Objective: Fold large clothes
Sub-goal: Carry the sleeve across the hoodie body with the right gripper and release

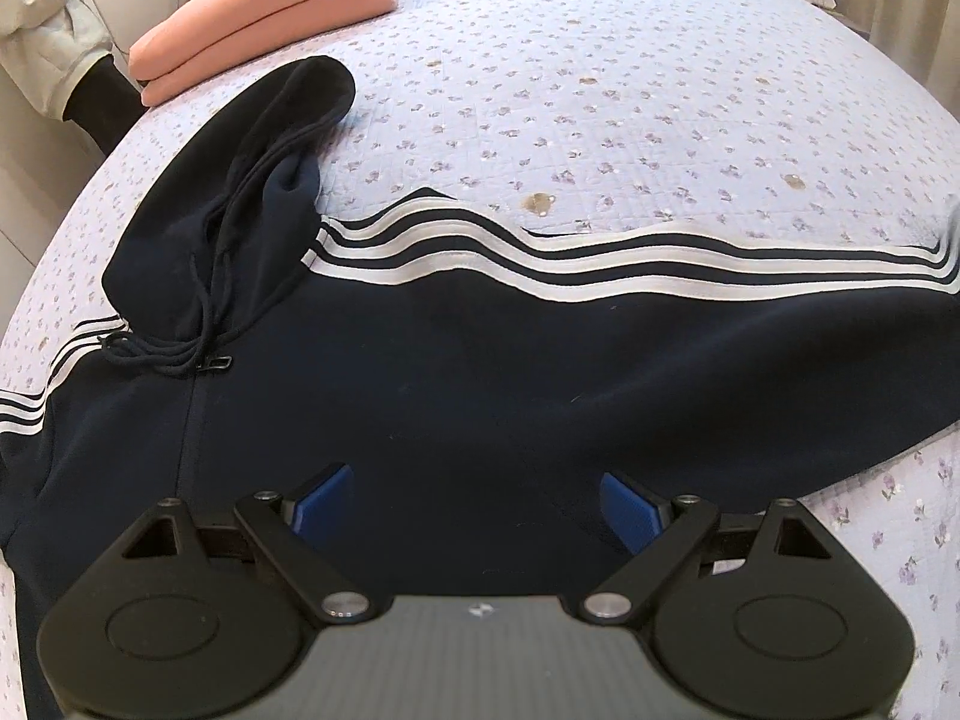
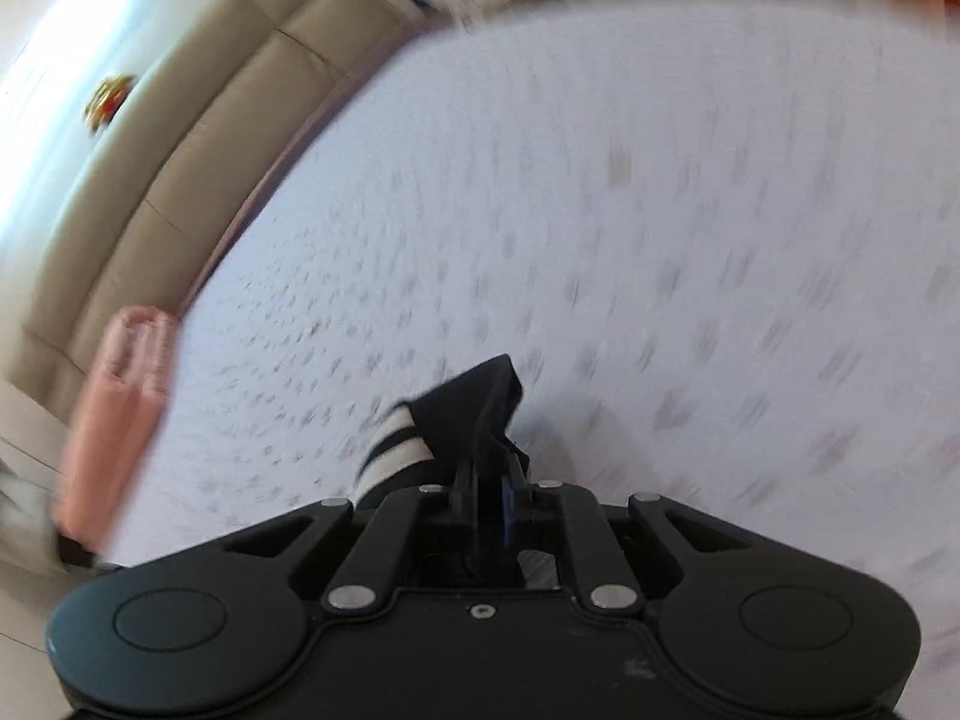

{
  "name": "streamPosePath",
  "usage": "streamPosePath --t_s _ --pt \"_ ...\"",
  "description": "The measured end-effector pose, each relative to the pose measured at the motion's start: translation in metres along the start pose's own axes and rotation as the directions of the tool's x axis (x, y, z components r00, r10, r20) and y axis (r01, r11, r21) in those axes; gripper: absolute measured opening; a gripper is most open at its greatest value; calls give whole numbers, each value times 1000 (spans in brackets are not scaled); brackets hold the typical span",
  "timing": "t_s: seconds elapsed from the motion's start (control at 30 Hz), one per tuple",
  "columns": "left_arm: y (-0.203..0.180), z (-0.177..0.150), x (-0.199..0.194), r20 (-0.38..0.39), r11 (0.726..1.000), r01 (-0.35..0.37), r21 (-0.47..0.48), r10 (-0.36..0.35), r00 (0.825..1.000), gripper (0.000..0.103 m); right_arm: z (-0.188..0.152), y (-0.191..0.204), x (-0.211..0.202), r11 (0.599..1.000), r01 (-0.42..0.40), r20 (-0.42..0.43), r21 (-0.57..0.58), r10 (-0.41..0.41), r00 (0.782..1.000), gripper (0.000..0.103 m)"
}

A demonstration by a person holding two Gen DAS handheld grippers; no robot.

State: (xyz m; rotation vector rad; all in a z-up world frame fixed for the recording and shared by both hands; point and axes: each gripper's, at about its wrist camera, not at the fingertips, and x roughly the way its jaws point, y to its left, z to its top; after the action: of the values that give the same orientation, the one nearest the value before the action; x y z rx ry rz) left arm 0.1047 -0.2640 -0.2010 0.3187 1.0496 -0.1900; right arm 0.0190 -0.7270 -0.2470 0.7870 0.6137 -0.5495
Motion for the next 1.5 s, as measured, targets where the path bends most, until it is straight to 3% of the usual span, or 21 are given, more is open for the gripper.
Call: streamPosePath --t_s 0.07,0.13,0.17,0.2,0.33,0.4,0.47,0.57,0.63,0.67,0.7,0.8,1.03,1.2,1.5 --pt "0 -1 1 -3 1000 2 -9 -2 1000 91 1 9 -35 978 175 123 -110 -161 979 10" --pt "0 -1 5 -12 1000 4 -10 -4 1000 91 -3 10 -43 951 271 139 -147 -251 958 18" --pt "-1 0 6 -16 1000 4 -10 -4 1000 91 -4 4 -40 949 280 98 -143 -268 959 54" --pt "-2 -1 6 -17 1000 5 -11 -5 1000 91 -5 -7 -37 953 279 65 -118 -273 960 74" --pt "-6 -4 3 -10 1000 13 4 -13 1000 91 -12 -65 -33 968 231 -15 102 -231 973 73" --pt "-8 -6 2 -9 1000 9 19 -9 1000 91 -22 -83 -29 966 167 -58 199 -159 986 74" --pt "-7 -7 3 -12 1000 6 20 -6 1000 91 -27 -88 -14 967 78 -94 243 -56 994 74" --pt "-5 -8 2 -12 1000 10 -1 -10 1000 91 -27 -80 3 969 17 -70 245 0 998 82" --pt "-2 -9 2 -13 999 38 -14 -39 999 91 -25 -74 14 970 9 -77 242 10 997 81" --pt "0 -10 3 -19 998 56 -24 -56 998 90 -25 -67 16 975 -9 -73 221 26 997 61" --pt "2 -11 4 -25 997 74 -35 -74 997 86 -26 -58 17 979 -51 -89 196 70 994 17" --pt "15 -18 7 -41 991 109 -83 -113 993 75 -34 -27 1 995 -71 -80 74 77 994 18" --pt "75 -39 -3 12 981 108 -162 -108 994 69 -96 75 -60 970 -169 -58 -174 161 985 18" --pt "146 -49 -18 65 968 118 -223 -106 992 69 -158 179 -97 902 -247 -85 -355 232 969 18" --pt "300 -66 -42 124 963 14 -269 20 992 70 -288 369 -124 744 -436 -252 -506 356 900 18"
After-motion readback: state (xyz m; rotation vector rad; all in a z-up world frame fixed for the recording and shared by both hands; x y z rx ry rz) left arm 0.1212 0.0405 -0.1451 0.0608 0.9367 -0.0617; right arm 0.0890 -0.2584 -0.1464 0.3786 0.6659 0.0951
